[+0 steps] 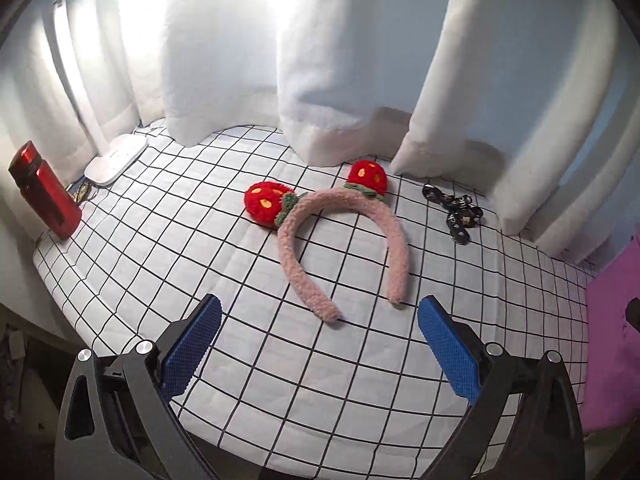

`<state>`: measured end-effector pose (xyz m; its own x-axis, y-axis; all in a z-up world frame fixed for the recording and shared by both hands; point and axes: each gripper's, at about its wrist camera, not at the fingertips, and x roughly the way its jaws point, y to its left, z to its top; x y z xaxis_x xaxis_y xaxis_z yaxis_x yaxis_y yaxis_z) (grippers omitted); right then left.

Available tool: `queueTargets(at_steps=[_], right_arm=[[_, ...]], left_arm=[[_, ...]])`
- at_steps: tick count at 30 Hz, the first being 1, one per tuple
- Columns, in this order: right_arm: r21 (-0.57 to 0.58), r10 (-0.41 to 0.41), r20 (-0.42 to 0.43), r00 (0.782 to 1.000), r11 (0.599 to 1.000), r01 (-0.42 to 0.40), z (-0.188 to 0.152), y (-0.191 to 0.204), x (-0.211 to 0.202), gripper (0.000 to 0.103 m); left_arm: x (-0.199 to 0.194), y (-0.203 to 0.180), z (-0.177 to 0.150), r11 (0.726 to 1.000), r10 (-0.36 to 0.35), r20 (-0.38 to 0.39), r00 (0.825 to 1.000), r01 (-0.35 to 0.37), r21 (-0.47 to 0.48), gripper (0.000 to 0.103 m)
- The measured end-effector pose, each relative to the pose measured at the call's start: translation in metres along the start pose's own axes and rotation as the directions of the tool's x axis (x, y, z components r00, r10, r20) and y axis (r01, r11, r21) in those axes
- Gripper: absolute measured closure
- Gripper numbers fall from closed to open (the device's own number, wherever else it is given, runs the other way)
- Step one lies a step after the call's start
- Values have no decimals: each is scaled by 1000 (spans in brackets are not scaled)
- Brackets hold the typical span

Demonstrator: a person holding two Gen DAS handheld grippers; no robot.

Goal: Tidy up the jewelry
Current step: 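Move both grippers back toward the pink headband and black hair ties, then grasp the black hair ties with the right gripper while the left grasps the pink headband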

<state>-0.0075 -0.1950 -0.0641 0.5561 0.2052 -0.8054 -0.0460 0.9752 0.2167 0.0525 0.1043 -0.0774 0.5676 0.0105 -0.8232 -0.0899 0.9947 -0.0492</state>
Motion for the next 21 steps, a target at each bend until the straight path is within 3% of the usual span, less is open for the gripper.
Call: queueTargets(at_steps=[6,21], right_arm=[[-28,8,-61,998,1000,-9,13,17,58,35],[-102,-32,-134,990,995,19,48,44,185,35]], left_arm=[[31,38,3,995,52,-24,998,-53,-80,6],[120,42,20,993,85,-70,994,-90,-70,6]])
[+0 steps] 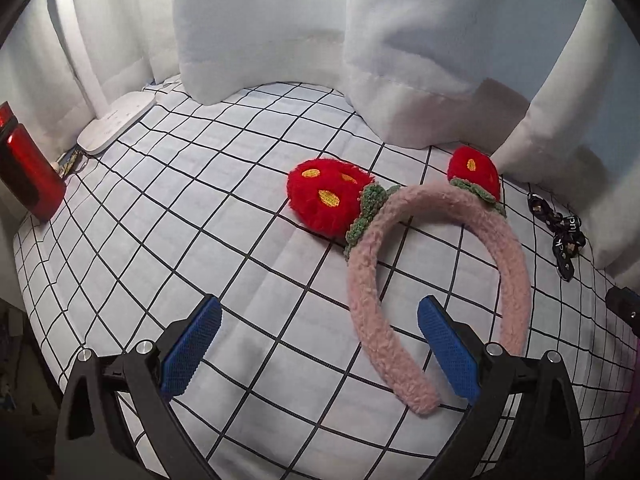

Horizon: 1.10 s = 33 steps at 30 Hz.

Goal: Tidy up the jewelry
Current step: 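Grasp the black hair ties with the right gripper while the left grasps the pink headband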

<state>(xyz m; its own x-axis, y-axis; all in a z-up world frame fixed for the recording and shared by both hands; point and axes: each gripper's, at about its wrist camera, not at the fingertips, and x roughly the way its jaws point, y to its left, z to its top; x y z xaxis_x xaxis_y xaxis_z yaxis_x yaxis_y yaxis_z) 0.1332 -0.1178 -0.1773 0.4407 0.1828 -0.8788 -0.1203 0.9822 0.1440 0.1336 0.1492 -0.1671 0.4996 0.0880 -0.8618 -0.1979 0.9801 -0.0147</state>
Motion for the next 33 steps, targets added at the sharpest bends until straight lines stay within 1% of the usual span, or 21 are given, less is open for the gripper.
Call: queueTargets(at_steps=[6,11,17,20,23,26,33], right_arm=[[-23,-39,-5,999,999,39,18,1,31,35],[-28,-45,-17,999,999,45,32,-1,51,35],[-50,-64,-30,998,997,62,44,-2,68,35],[-52,-79,-33,996,996,78,48,-1,76,35],[-56,-95,-30,995,994,93,50,0,83,35],[-72,-112,-8,994,991,111,52,4,85,34],[-76,-119,32,992,990,121,53,8,88,34]], left_arm=[[15,-6,5,1000,13,3,1000,-13,19,6],[26,-9,5,999,18,-9,1000,-18,33,6],[38,-8,9,999,24,-23,999,-24,32,6],[44,-10,11,999,17,-39,999,-16,31,6],[47,-13,13,1000,12,-33,999,-11,29,6],[48,-18,15,999,10,-23,1000,-9,30,6],[50,-27,17,1000,23,17,1000,-24,17,6]])
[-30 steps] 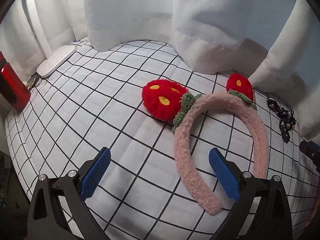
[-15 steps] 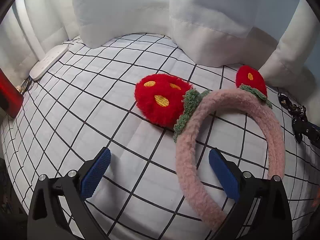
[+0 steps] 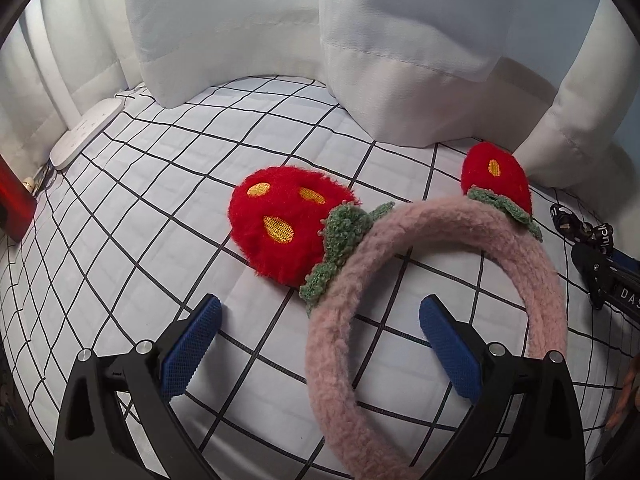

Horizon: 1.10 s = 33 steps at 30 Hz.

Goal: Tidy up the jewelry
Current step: 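Grasp the black hair ties with the right gripper while the left grasps the pink headband, then carry the hair ties and headband with both grippers over the pink tub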

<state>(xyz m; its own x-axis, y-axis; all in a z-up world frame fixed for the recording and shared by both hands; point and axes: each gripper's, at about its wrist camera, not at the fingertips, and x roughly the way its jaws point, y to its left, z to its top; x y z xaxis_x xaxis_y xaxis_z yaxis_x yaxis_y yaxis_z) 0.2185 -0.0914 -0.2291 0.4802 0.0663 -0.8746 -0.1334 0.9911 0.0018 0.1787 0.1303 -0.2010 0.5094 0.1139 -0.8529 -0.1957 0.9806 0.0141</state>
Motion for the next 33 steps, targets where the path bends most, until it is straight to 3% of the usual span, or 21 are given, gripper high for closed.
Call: queueTargets(at_steps=[6,8,10,11,14,16,20,33], right_arm=[[-5,5,9,1000,1000,-5,-1,5,0,35],[-6,7,10,1000,1000,-7,-4,9,2,35],[-11,14,11,1000,1000,-14,-6,10,1,39],[-19,18,11,1000,1000,-17,-6,12,1,42],[-47,26,12,1000,999,-25,-7,18,-4,62],[-68,23,9,1000,997,-23,-8,24,-6,87],[-71,56,4,998,996,-56,-12,29,-10,94],[-6,129,34,991,992,-129,-40,28,-60,94]], left_arm=[[-2,-2,-1,1000,-8,17,1000,8,0,11],[-6,-5,-1,1000,-17,26,1000,16,12,20],[-10,-9,-1,999,-30,29,999,29,28,39],[-12,-10,-1,999,-37,30,999,36,34,43],[-14,-8,0,998,-43,34,998,42,36,68],[-14,-4,1,998,-52,30,998,51,26,87],[-14,4,3,996,-85,14,996,85,4,90],[-55,17,-3,992,-126,58,990,125,24,91]])
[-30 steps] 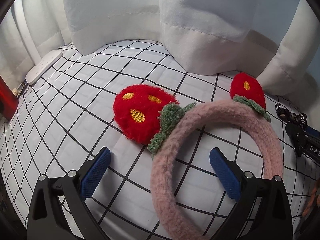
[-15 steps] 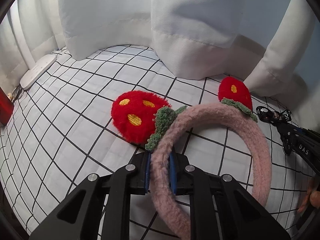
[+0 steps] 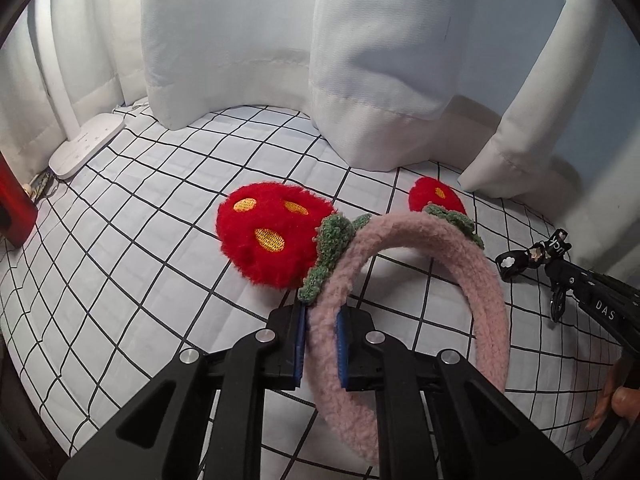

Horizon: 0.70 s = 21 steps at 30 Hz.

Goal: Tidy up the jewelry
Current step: 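Carry the hair ties and headband with both grippers over the pink tub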

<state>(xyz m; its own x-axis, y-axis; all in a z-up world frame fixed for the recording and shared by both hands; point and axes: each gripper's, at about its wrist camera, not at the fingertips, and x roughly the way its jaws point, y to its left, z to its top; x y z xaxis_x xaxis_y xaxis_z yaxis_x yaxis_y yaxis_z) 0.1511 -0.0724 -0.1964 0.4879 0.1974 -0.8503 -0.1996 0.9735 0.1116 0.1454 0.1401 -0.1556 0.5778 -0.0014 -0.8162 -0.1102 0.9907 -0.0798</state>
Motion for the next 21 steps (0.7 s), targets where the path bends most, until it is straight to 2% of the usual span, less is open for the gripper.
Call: queueTargets(at_steps=[10,16,21], right_arm=[[10,4,31,999,1000,-4,-13,1,-63,94],[38,3,76,997,999,-6,-25,-5,-120,94],[51,-4,136,991,999,-3,-34,-7,-172,94]], left_arm=[[-55,-3,5,998,-26,64,998,21,66,91],[-93,-12,10,993,-55,104,993,43,112,91],[-133,-30,16,984,-108,143,984,85,159,90]])
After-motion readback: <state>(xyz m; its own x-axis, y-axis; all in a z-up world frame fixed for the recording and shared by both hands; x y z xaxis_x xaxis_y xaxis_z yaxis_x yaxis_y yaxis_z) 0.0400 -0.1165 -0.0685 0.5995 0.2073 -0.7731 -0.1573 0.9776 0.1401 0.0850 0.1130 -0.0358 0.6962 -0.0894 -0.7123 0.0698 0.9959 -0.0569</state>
